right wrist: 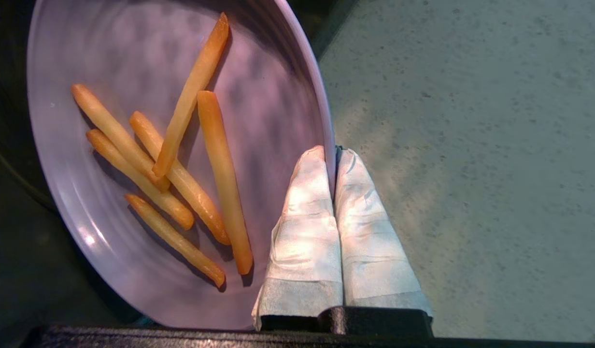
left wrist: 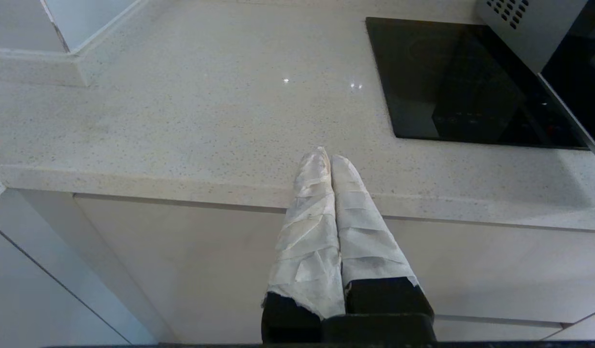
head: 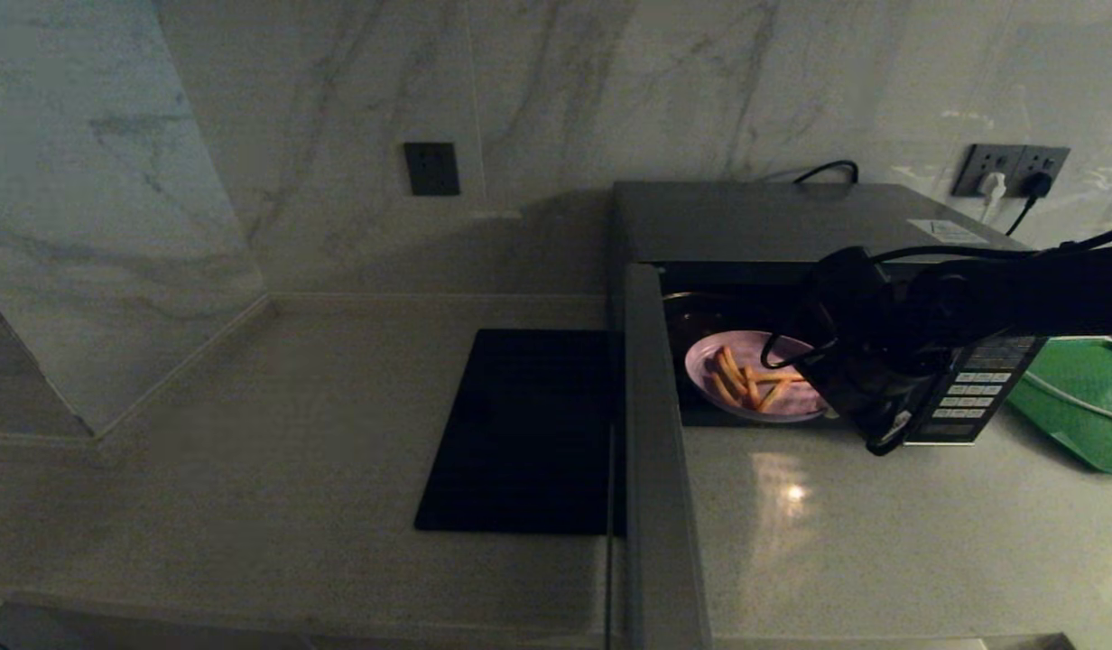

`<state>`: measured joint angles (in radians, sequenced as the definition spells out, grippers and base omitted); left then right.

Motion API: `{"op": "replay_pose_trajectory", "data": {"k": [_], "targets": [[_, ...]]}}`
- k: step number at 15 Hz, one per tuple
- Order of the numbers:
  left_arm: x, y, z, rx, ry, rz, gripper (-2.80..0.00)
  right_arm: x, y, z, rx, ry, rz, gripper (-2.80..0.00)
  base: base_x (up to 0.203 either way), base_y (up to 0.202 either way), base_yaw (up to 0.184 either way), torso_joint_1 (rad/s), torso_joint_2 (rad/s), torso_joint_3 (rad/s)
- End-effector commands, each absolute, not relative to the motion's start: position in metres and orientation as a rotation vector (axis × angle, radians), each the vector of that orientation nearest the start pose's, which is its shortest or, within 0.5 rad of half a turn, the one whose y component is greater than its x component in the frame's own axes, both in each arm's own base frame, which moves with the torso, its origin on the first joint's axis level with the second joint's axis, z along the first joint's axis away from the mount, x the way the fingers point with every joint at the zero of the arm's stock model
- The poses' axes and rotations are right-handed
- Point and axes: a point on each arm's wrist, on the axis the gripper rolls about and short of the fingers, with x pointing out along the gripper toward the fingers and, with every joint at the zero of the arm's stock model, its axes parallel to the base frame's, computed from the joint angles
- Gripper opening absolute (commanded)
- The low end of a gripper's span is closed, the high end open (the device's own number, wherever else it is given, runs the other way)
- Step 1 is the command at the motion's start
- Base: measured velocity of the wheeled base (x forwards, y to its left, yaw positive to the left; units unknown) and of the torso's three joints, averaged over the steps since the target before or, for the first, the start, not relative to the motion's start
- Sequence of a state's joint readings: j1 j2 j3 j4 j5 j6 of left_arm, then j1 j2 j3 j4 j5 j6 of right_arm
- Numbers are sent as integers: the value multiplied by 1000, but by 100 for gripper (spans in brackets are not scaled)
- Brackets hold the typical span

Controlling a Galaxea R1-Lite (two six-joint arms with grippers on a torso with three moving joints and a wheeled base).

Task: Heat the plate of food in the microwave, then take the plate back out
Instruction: Take the plate out of the microwave

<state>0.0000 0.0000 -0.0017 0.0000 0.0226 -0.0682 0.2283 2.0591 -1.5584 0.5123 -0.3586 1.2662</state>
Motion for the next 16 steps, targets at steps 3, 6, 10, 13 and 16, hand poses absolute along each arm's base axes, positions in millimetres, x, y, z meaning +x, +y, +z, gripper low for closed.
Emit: {"op": "replay_pose_trajectory", "data": {"k": [3,6,10,13,16], "targets": [[-23,1,76,-69,-2,23,-280,348,73,173,870,737,-697,-280,0,0,0,0,0,0],[-23,1,76,-69,-2,23,-280,326,68,178,858,746,-703,-280,0,0,0,0,0,0],[-23,1,76,-69,-2,23,-280,287,59,188,852,742,-707,-280,0,0,0,0,0,0],[-23,1,76,-69,-2,23,-280,254,51,200,860,719,-694,-280,0,0,0,0,0,0],[-23,1,76,-69,-2,23,-280,219,41,209,837,702,-729,-280,0,0,0,0,0,0]]}}
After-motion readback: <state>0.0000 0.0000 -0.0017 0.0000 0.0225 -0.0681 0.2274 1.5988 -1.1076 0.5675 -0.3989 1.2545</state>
